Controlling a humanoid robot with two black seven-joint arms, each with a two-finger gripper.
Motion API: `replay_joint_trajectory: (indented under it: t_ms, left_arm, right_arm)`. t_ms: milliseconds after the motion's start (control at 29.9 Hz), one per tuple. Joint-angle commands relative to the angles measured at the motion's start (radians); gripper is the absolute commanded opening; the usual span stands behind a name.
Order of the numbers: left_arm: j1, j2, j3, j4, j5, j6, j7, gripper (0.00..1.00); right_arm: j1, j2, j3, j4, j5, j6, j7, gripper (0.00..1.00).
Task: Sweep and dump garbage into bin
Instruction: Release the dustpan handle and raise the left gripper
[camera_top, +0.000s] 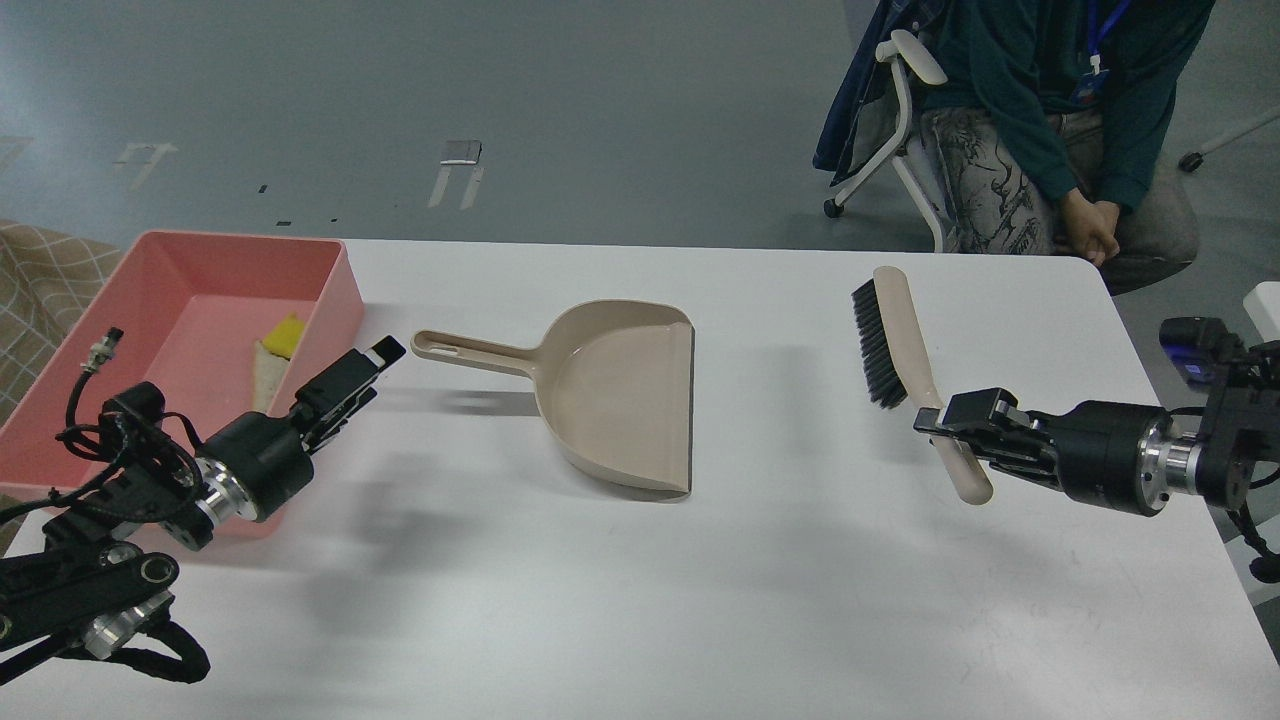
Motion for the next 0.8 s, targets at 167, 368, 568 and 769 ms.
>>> replay_joint_trajectory:
  t_ms: [167,368,568,769]
  left_arm:
    - [-0.065,0.011,-0.182,0.015,-0.019,-0.024,0.018,0.98]
    - [-0.179,-0.021,-0.187,0.126,-0.032,-0.028,0.024,0.98]
    - [-0.272,-0.103,-0.187,0.232,-0.048,-0.057,0.035,0.98]
    - [-0.309,-0.146,-0.187,0.274,-0.048,-0.06,0.038,0.98]
  right_arm:
    - [-0.01,0.003,-0.012,-0.008,-0.014,0.002,-0.001,0.0]
    - [-0.03,0.028,-0.014,-0.035,-0.132,0.002,-0.001,0.0]
    - [-0.045,0.061,-0.019,-0.081,-0.216,0.0,-0.003,0.0]
    - [-0.061,0.068,-0.019,-0.096,-0.269,-0.001,-0.003,0.0]
